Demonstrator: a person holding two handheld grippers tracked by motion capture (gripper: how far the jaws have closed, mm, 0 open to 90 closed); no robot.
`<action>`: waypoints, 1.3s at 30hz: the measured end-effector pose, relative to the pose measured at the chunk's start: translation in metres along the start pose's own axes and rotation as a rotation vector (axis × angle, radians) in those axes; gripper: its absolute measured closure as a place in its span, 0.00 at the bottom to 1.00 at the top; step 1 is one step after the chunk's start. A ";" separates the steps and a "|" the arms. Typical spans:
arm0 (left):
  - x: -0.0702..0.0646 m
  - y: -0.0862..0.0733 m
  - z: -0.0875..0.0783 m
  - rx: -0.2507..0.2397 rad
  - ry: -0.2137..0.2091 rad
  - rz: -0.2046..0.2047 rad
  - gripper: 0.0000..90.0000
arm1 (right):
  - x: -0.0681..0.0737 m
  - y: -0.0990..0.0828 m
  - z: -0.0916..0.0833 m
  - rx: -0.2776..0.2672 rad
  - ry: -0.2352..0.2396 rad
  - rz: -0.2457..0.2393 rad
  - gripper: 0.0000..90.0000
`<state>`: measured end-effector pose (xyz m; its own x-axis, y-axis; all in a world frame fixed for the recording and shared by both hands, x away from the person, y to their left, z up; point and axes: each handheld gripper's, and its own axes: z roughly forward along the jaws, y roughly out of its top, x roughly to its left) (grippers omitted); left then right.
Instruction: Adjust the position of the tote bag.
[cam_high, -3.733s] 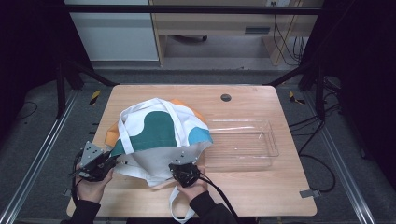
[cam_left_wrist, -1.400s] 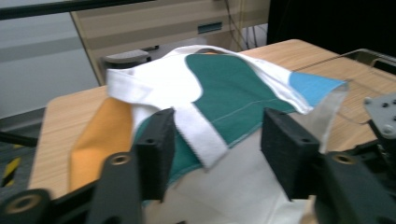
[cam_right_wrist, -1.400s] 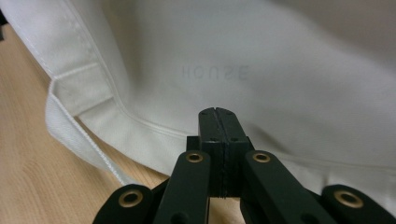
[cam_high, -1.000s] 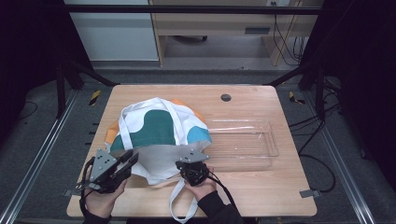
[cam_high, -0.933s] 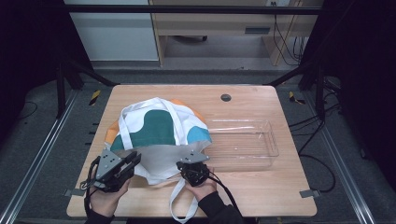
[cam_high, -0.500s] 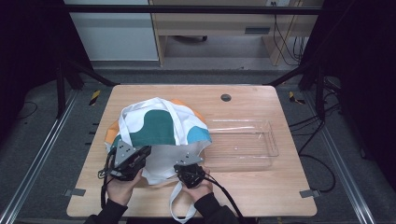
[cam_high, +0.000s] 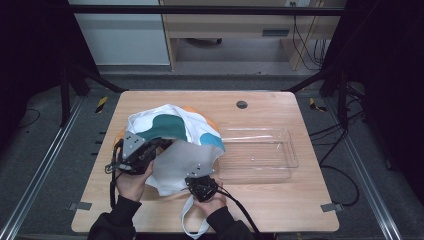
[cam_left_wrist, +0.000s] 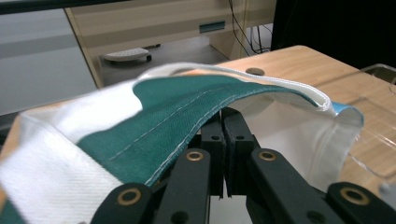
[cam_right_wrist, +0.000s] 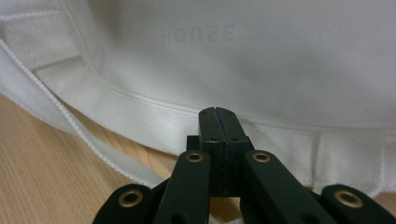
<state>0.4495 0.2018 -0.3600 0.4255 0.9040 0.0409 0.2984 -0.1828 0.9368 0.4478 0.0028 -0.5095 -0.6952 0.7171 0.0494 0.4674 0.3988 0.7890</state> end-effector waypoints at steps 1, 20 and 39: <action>0.002 0.004 0.001 -0.001 0.001 -0.007 0.98 | 0.001 0.000 0.000 0.001 0.002 -0.003 1.00; 0.012 0.024 0.015 -0.003 0.031 -0.008 0.99 | 0.000 0.000 0.000 0.006 0.007 -0.003 1.00; 0.015 0.017 0.011 -0.018 0.025 -0.013 1.00 | -0.022 0.051 -0.078 -0.285 0.035 0.003 0.79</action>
<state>0.4702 0.2077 -0.3475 0.4006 0.9155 0.0372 0.2886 -0.1646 0.9432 0.4446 -0.0368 -0.4224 -0.7151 0.6957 0.0689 0.3002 0.2165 0.9290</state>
